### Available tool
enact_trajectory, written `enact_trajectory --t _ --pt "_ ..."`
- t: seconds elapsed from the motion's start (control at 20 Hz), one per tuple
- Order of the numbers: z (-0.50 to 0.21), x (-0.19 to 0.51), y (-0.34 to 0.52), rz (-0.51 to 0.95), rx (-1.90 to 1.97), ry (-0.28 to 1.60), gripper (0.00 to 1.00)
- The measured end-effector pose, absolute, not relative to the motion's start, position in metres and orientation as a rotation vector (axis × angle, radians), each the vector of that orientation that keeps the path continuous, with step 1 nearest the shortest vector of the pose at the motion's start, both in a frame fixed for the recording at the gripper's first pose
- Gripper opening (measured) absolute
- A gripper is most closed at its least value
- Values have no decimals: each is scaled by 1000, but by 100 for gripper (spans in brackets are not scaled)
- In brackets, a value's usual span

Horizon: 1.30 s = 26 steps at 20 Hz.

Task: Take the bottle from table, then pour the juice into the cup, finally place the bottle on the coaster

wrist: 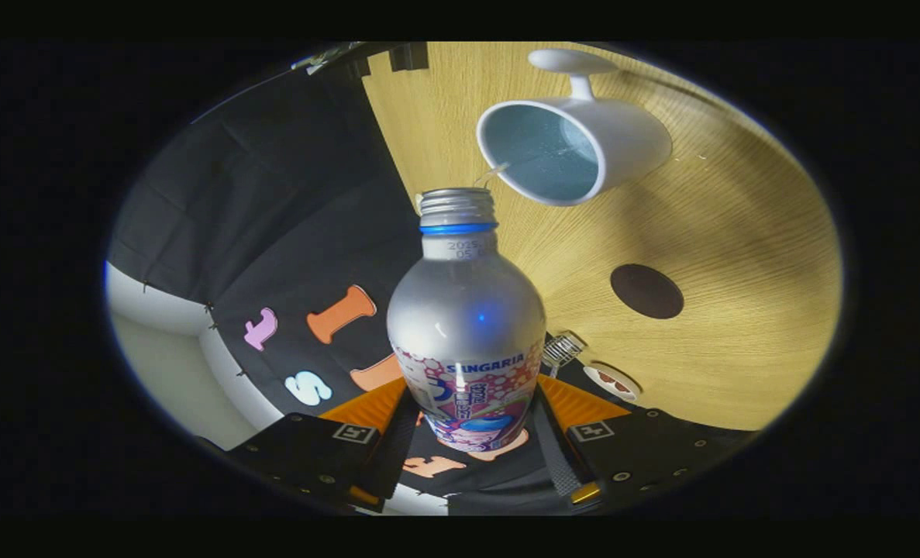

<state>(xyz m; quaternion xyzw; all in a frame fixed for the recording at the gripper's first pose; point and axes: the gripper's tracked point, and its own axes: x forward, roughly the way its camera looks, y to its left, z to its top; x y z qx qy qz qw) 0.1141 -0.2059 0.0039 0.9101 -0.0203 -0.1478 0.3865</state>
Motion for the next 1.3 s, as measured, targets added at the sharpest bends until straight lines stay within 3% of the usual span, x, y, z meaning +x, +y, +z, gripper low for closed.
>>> enact_trajectory --t 1.3 --pt "9 113 -226 -364 2443 -201 75"
